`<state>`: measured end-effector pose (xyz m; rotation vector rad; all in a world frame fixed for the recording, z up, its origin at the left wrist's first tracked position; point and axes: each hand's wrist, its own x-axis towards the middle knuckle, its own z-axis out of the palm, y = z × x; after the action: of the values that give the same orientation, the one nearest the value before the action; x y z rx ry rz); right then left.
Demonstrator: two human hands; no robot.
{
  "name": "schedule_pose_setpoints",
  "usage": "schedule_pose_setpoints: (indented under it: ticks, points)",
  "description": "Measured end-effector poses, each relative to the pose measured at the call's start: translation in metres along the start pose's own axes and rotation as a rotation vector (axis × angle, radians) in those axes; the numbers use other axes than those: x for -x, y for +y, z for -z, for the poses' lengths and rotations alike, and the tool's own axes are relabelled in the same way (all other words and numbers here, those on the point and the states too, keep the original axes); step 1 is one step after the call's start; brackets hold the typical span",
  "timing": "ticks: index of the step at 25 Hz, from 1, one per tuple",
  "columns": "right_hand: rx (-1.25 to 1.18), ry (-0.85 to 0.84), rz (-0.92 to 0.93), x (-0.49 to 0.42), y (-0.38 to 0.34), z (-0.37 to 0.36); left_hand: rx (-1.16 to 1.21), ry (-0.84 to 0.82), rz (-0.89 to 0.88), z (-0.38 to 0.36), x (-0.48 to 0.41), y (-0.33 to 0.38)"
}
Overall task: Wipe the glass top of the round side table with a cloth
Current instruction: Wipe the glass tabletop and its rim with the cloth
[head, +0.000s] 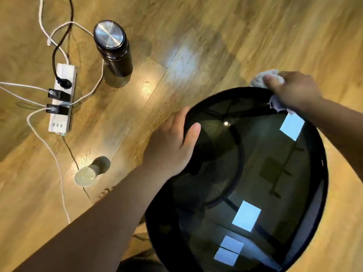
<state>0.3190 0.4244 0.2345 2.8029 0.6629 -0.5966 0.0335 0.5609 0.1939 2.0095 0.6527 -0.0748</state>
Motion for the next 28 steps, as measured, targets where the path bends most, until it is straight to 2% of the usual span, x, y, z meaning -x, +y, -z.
schedule_pose_setpoints:
  ticks: [2, 4, 5, 7, 9, 10, 12, 15, 17, 19, 21, 23, 26, 28]
  points:
    - [-0.049, 0.04, -0.054, 0.002, 0.001, -0.002, -0.138, 0.073, -0.033, -0.007, 0.001, -0.004]
    - [-0.113, 0.081, -0.007, 0.002, -0.034, 0.0, -0.152, 0.094, -0.038, -0.007, 0.0, -0.004]
    - [-0.112, 0.076, 0.078, 0.005, -0.062, -0.001, -0.157, 0.087, -0.036, -0.007, 0.0, -0.003]
    - [-0.051, 0.022, 0.37, 0.024, -0.122, -0.013, -0.169, 0.089, -0.003, -0.008, 0.001, -0.001]
    - [-0.002, -0.106, 0.638, 0.05, -0.169, -0.023, -0.161, 0.172, 0.065, -0.007, 0.004, 0.001]
    - [-0.012, -0.151, 0.684, 0.05, -0.172, -0.023, -0.168, 0.201, 0.087, -0.007, 0.007, 0.001]
    - [-0.17, -0.143, 0.576, 0.028, -0.134, -0.017, -0.243, 0.178, 0.088, -0.008, 0.007, 0.005]
    - [-0.373, 0.035, 0.241, -0.006, -0.026, -0.013, -0.316, 0.123, 0.101, -0.01, 0.005, 0.006]
    - [-0.375, 0.068, -0.015, 0.002, 0.053, -0.021, -0.301, 0.116, 0.107, -0.01, 0.004, 0.007]
    - [-0.3, -0.016, -0.221, 0.024, 0.109, -0.024, -0.26, 0.118, 0.098, -0.007, 0.004, 0.01]
    - [-0.192, -0.039, -0.266, 0.028, 0.12, -0.015, -0.252, 0.13, 0.09, -0.005, 0.005, 0.012]
    - [-0.161, -0.003, -0.17, 0.011, 0.086, -0.004, -0.27, 0.138, 0.08, -0.009, 0.002, 0.012]
    - [-0.224, 0.006, 0.234, -0.009, -0.02, -0.005, -0.285, 0.169, 0.052, -0.009, 0.003, 0.009]
    - [-0.27, -0.002, 0.411, -0.003, -0.06, -0.004, -0.263, 0.202, 0.044, -0.012, 0.005, 0.005]
